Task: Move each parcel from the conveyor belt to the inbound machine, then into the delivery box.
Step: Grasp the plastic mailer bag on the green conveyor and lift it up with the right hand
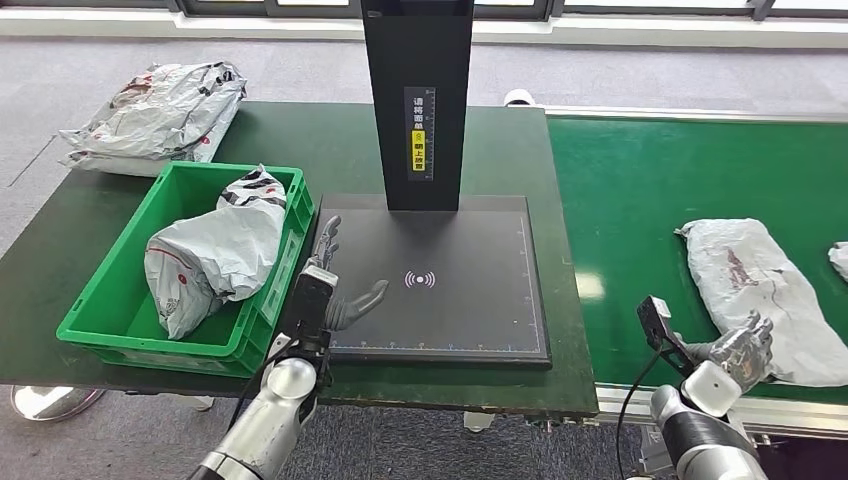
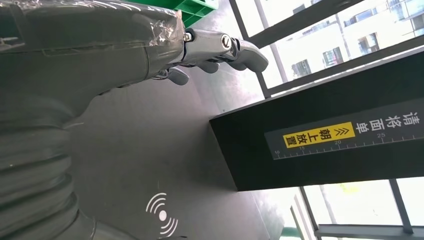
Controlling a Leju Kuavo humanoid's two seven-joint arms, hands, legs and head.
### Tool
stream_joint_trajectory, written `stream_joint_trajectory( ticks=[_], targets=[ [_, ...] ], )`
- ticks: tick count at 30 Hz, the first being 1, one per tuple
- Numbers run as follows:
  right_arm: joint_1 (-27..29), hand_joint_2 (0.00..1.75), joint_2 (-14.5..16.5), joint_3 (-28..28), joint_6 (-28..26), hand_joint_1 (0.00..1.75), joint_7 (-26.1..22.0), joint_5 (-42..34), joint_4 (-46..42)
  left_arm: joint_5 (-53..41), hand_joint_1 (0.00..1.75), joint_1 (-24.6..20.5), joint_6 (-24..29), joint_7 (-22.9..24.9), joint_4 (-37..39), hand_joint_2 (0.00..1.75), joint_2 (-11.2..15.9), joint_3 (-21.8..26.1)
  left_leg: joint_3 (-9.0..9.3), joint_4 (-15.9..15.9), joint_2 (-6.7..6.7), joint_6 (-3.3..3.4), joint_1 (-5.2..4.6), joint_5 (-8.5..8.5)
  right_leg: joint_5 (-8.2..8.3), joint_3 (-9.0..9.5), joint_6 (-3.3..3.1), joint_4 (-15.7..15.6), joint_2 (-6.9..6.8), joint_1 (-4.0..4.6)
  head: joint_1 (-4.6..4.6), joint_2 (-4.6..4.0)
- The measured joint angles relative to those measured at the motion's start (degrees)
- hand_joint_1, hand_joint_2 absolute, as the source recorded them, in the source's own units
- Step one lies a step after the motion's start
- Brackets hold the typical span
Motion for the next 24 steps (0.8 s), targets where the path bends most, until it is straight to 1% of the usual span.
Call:
stream_joint_trajectory(
  ticks=[19,24],
  targets=[
    [0.1,1.75,0.0,0.0,2.3,0.0,1.4,2.0,0.2,1.0,0.0,0.1,-0.3,-1.2,0.5,1.75,0.0,1.6,-0.02,0.0,-0.01,0.0,0.0,0.0,0.0,0.0,0.0,0.0,-0.01,0.0,0.0,0.0],
    [0.0,1.75,0.1,0.0,2.9,0.0,2.6,2.2,0.2,1.2,0.0,0.0,-1.1,-1.2,0.5,1.75,0.0,1.6,-0.01,0.0,-0.01,0.0,0.0,0.0,0.0,0.0,0.0,0.0,0.0,0.0,0.0,0.0]
  ],
)
